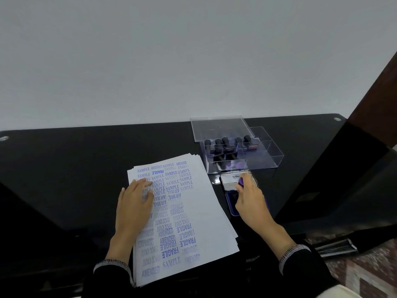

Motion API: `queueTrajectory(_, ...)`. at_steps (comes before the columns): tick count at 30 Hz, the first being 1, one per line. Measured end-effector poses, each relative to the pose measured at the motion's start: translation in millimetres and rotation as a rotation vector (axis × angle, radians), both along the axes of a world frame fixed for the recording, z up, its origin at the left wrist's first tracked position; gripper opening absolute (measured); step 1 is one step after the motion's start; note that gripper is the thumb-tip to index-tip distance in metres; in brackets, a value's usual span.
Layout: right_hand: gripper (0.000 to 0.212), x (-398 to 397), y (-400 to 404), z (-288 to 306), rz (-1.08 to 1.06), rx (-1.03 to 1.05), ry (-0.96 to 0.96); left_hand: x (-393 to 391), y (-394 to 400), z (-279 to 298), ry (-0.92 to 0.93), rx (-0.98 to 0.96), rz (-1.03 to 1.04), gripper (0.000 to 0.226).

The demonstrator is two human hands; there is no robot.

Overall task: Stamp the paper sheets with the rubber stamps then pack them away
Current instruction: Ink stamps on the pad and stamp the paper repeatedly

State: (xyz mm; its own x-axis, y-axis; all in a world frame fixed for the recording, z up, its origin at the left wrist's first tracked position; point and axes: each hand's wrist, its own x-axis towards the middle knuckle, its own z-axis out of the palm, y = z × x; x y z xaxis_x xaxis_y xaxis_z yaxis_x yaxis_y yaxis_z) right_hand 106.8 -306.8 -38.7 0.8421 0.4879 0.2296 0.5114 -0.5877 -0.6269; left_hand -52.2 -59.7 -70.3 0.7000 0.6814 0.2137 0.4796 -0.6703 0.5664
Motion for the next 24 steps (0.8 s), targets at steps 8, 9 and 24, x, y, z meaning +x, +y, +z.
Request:
queueTrajectory(8,0.013,-3,1,-6,0.021,-0.148,-0.168,0,0,-1,-0.013,0.014,0.002,0.031)
queueTrajectory(9,0.012,-2,1,-6,0.017,-0.149,-0.170,0,0,-1,-0.016,0.016,0.001,0.031)
queueTrajectory(24,0.027,-13,-5,-5,-0.005,0.070,-0.058,-1,-1,0,-0.022,0.008,0.001,0.031)
